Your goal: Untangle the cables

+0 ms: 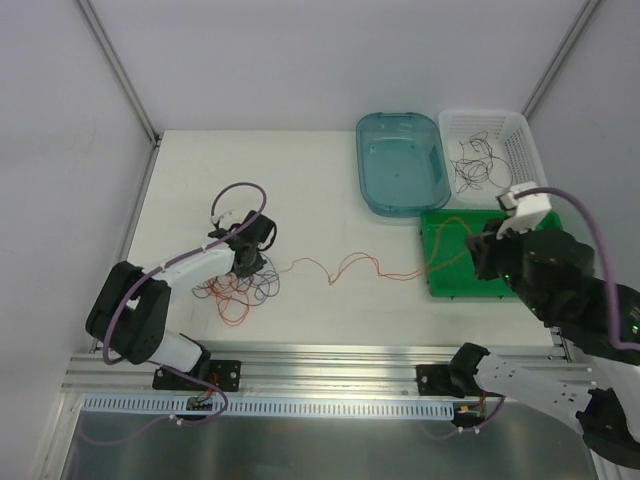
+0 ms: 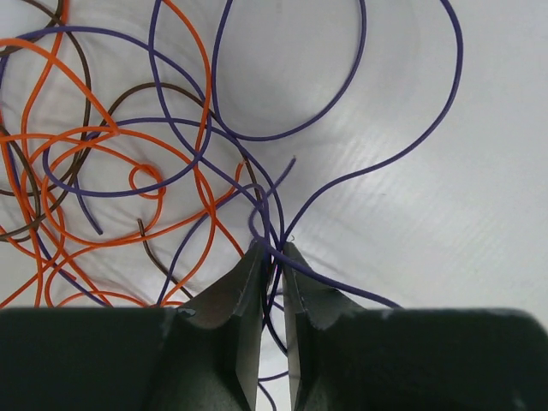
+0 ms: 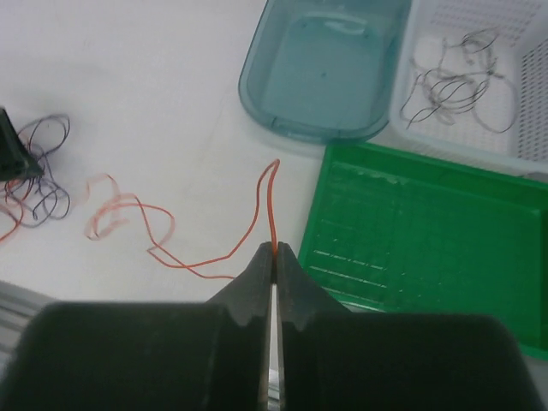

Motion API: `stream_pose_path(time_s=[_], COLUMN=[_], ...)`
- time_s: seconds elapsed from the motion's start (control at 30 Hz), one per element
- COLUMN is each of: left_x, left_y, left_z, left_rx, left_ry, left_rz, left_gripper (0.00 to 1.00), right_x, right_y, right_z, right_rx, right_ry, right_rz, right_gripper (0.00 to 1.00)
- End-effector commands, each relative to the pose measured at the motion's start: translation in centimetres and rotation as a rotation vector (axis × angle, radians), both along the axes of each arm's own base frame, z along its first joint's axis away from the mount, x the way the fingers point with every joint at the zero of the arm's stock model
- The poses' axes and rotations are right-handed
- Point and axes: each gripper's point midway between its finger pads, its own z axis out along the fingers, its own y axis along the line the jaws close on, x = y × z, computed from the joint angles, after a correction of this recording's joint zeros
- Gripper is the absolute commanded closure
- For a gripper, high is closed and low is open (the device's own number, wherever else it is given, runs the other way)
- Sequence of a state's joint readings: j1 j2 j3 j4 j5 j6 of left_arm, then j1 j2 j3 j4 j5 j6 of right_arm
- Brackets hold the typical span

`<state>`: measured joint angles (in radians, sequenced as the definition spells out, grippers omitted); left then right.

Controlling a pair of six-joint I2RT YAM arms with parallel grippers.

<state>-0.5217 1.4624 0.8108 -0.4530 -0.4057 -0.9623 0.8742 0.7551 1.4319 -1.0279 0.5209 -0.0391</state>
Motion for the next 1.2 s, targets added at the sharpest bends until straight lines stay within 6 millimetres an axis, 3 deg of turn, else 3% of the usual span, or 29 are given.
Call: stream_pose_path(time_s=[0.0, 0.1, 0.23, 0.4, 0.6, 0.77, 0.9, 1.03, 1.17], left_x=[-0.9, -1.5, -1.9, -2.1, -2.4, -3.8, -5.2, -5.4, -5.4], left_y=[2.9, 4.6, 6.1, 5.2, 1.0, -4.1, -8.3, -12.6, -14.5], left_z=[0.2, 0.1, 0.1, 0.2, 1.6, 2.6, 2.7, 4.4, 6.5], left_rx=[0.047, 0.051, 0.055, -0.001, -0.127, -0.187, -0.221, -0.245, -0.294], left_ry=[0.002, 0.007, 0.008, 0.019, 0.025, 0.037, 0.073, 0.052, 0.01], left_rz=[0.024, 0.064, 0.092, 0.062, -0.113, -0.299, -0.42, -0.525, -0.556], left_gripper=[0.86, 0.85, 0.85, 0.82, 0.73, 0.68, 0.68, 0.68, 0.63], right_x=[-1.2, -1.9, -2.3, -1.7, 0.2, 2.6, 5.1, 6.5, 6.9], right_y=[-5.3, -7.0, -6.1, -4.5, -1.8, 0.5, -0.2, -1.5, -3.6], right_z=[2.9, 5.0, 6.0, 7.4, 8.9, 10.6, 12.0, 13.1, 15.1], right_rx=[-0.085, -0.058, -0.01, 0.014, 0.014, -0.007, -0.039, -0.04, -0.035], right_ry=[-0.094, -0.149, -0.162, -0.178, -0.201, -0.222, -0.265, -0.293, -0.348], right_rz=[-0.1, -0.134, -0.07, -0.032, -0.003, -0.008, -0.107, -0.178, -0.265], right_gripper=[0.99, 0.99, 0.99, 0.99, 0.99, 0.99, 0.99, 0.99, 0.99])
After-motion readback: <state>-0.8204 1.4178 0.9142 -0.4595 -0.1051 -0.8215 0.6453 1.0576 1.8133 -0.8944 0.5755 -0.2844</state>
